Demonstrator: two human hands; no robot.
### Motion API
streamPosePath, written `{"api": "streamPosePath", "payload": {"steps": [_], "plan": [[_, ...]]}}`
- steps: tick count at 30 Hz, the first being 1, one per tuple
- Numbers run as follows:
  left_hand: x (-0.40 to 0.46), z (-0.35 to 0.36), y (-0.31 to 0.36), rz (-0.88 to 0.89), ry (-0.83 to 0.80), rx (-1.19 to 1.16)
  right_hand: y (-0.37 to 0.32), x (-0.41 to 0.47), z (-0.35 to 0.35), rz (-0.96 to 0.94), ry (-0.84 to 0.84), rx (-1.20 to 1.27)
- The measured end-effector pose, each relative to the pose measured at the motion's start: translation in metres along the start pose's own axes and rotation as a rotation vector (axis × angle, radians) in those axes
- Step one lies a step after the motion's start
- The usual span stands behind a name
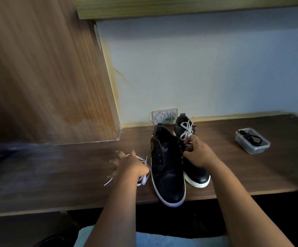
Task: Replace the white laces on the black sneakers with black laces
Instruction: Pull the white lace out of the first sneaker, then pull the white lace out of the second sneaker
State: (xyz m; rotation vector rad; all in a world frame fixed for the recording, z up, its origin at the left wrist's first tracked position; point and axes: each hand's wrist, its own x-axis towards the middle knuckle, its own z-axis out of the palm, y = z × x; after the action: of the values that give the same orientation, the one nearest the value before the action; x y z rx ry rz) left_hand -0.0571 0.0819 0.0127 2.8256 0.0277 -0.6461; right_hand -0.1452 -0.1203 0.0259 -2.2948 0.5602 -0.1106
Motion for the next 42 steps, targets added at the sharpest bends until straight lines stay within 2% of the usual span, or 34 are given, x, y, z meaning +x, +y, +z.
{"api": "streamPosePath", "payload": {"steps": [3, 6, 8, 10, 12, 13, 15, 16, 19, 21, 24, 26, 29, 31, 33, 35, 37, 39, 40, 42], "plan": [[0.01, 0.014, -0.01, -0.041, -0.004, 0.014, -0.02, -0.006, 0.01, -0.101, 0.165, -0.086], [0.015, 0.024, -0.012, 0.034, 0.051, 0.019, -0.046, -0.012, 0.031, -0.278, 0.253, -0.075], [0.016, 0.023, -0.013, 0.082, 0.096, -0.038, -0.061, -0.012, 0.051, -0.424, 0.178, -0.062], [0.017, 0.019, -0.018, 0.166, 0.105, -0.102, -0.072, -0.009, 0.078, -0.487, 0.039, -0.118], [0.021, 0.019, -0.029, 0.215, 0.11, -0.267, -0.078, -0.006, 0.113, -0.417, -0.133, -0.21], [0.025, 0.019, -0.035, 0.211, 0.109, -0.42, -0.08, -0.005, 0.129, -0.352, -0.217, -0.268], [0.035, 0.016, -0.049, 0.161, 0.161, -0.676, -0.084, -0.005, 0.154, -0.266, -0.324, -0.341], [0.037, 0.011, -0.057, 0.146, 0.204, -0.719, -0.086, -0.006, 0.163, -0.273, -0.35, -0.333], [0.045, 0.0, -0.086, 0.107, 0.361, -0.654, -0.096, -0.008, 0.186, -0.379, -0.33, -0.249], [0.048, 0.0, -0.102, 0.061, 0.403, -0.613, -0.103, -0.009, 0.202, -0.421, -0.325, -0.283], [0.046, -0.001, -0.109, -0.009, 0.316, -0.409, -0.11, -0.014, 0.216, -0.456, -0.365, -0.426], [0.04, -0.012, -0.105, -0.044, 0.251, -0.301, -0.114, -0.013, 0.205, -0.435, -0.326, -0.344], [0.025, -0.031, -0.091, -0.11, 0.199, -0.214, -0.112, -0.007, 0.155, -0.431, -0.147, -0.225], [0.009, -0.036, -0.065, 0.002, 0.152, -0.163, -0.1, -0.006, 0.108, -0.435, 0.059, -0.221], [-0.013, -0.031, -0.026, 0.195, 0.051, -0.112, -0.074, -0.007, 0.067, -0.347, 0.288, -0.285], [-0.038, -0.015, 0.014, 0.365, -0.073, -0.081, -0.041, -0.016, 0.037, -0.154, 0.439, -0.318], [-0.059, 0.009, 0.046, 0.388, -0.123, -0.014, -0.008, -0.026, 0.023, 0.08, 0.368, -0.267], [-0.071, 0.034, 0.065, 0.341, -0.094, 0.088, 0.016, -0.034, 0.022, 0.236, 0.173, -0.187], [-0.072, 0.044, 0.069, 0.312, -0.066, 0.121, 0.024, -0.037, 0.025, 0.28, 0.1, -0.16], [-0.074, 0.057, 0.07, 0.274, -0.006, 0.103, 0.033, -0.04, 0.029, 0.301, 0.062, -0.15]]}}
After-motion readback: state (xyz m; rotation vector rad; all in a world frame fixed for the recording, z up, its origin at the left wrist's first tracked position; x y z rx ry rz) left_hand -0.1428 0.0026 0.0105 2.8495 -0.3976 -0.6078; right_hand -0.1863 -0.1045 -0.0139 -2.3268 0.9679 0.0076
